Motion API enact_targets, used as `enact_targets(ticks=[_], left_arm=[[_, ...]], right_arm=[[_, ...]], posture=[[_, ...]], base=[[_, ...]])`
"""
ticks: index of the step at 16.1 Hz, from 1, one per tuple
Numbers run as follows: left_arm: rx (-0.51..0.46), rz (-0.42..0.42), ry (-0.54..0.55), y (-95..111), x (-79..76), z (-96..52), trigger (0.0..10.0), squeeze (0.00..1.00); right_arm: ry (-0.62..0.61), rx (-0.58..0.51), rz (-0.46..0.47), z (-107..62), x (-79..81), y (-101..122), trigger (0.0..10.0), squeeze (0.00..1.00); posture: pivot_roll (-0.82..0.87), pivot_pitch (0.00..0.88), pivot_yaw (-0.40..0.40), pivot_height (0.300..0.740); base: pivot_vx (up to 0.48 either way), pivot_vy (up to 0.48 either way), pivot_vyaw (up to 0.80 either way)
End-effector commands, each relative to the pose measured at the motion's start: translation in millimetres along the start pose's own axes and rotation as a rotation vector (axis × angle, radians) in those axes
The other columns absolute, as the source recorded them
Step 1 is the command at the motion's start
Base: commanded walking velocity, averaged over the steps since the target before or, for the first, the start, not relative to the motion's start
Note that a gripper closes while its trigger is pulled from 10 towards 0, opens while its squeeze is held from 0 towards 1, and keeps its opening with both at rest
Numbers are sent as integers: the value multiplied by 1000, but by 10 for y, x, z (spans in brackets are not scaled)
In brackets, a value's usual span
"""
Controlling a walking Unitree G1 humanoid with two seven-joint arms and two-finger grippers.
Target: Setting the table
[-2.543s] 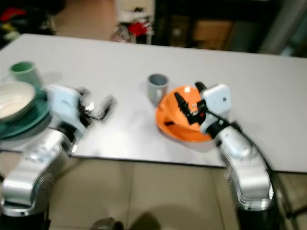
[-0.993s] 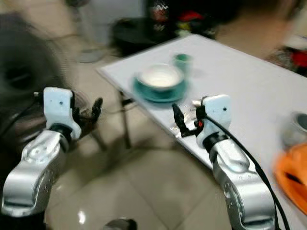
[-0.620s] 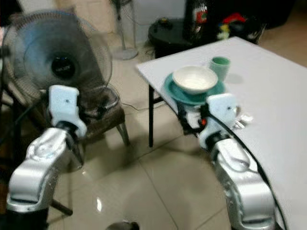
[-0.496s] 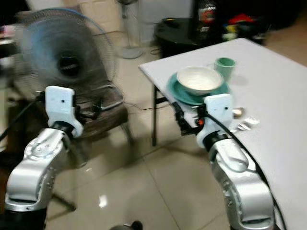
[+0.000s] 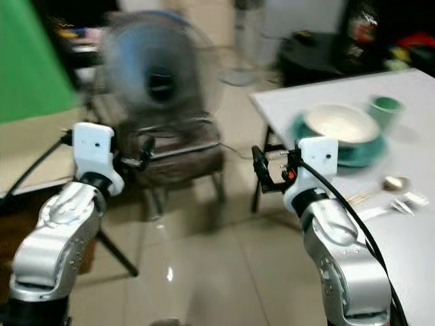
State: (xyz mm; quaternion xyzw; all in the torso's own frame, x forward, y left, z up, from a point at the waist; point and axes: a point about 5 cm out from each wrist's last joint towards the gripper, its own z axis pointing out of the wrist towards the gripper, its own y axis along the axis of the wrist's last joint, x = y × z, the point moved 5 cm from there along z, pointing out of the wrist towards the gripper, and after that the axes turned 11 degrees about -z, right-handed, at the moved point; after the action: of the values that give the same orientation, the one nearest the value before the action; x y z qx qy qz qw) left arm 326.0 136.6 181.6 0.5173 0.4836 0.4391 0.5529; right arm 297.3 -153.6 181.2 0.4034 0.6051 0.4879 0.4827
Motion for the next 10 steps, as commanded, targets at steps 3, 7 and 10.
enact_targets(ticks=[3, 7, 10], left_arm=[[9, -7, 51, -12, 138, -61, 10000, 0], [24, 2, 37, -50, 107, -79, 10000, 0], [30, 2, 42, -54, 130, -87, 10000, 0]], right_arm=[[17, 19, 51, 59, 50, -42, 10000, 0], [-80, 72, -19, 107, -105, -145, 10000, 0], [-99, 58, -51, 133, -108, -115, 10000, 0]], posture=[[84, 0, 25, 740], [90, 0, 22, 740], [91, 0, 23, 740]], base=[[0, 82, 533], [0, 334, 0], [0, 347, 0]])
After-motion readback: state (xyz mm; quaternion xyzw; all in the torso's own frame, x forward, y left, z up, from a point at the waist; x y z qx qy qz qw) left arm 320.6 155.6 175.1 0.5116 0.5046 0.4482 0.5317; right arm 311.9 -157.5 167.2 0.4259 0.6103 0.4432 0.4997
